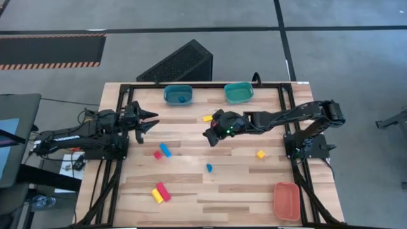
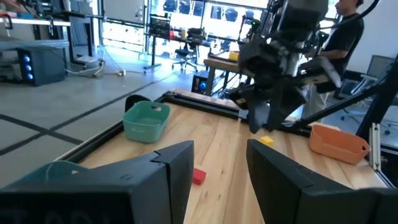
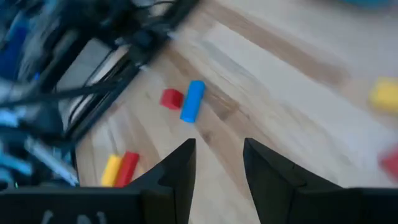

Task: Sort & place blocks by color
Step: Put the right blue block into the blue bin

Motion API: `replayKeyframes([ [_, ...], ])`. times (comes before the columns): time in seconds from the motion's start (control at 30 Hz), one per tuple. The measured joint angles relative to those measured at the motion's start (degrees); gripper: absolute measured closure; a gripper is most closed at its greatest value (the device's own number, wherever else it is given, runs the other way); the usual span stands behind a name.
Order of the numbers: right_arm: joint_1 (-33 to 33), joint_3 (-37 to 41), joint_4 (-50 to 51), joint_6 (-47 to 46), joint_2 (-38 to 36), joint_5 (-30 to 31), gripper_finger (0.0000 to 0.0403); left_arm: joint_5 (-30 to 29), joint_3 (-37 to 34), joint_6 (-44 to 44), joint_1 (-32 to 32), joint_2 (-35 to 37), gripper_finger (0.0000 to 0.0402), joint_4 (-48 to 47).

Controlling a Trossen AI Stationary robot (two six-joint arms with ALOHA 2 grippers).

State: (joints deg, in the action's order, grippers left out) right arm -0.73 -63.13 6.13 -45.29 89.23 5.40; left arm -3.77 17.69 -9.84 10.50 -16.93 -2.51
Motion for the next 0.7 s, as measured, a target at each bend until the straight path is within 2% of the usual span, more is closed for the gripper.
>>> replayKeyframes([
  [0.17, -2.2, -0.06, -0.11, 24.84, 1.12, -10.53, 0.0249, -1.4, 0.04, 1.96, 0.0, -2.01, 0.0262, 0.53],
  [0.27, -4.51, -0.13, 0.75, 32.73, 3.5, -13.45, 0.0251, -3.75, 0.04, 2.93, 0.0, -3.91, 0.0262, 0.8],
  [0.43, -7.26, -0.07, 1.41, 37.88, 8.68, -13.62, 0.0243, -9.17, 0.04, 1.58, 0.0, -6.67, 0.0262, 2.21],
  [0.57, -9.23, -0.1, 1.05, 40.39, 11.62, -14.4, 0.0232, -10.45, 0.04, -0.2, 0.0, -7.66, 0.0261, 3.97],
  [0.7, -9.82, -0.09, 1.42, 35.98, 14.27, -14.48, 0.02, -11.08, 0.04, -0.2, -0.04, -8.35, 0.0261, 3.55],
])
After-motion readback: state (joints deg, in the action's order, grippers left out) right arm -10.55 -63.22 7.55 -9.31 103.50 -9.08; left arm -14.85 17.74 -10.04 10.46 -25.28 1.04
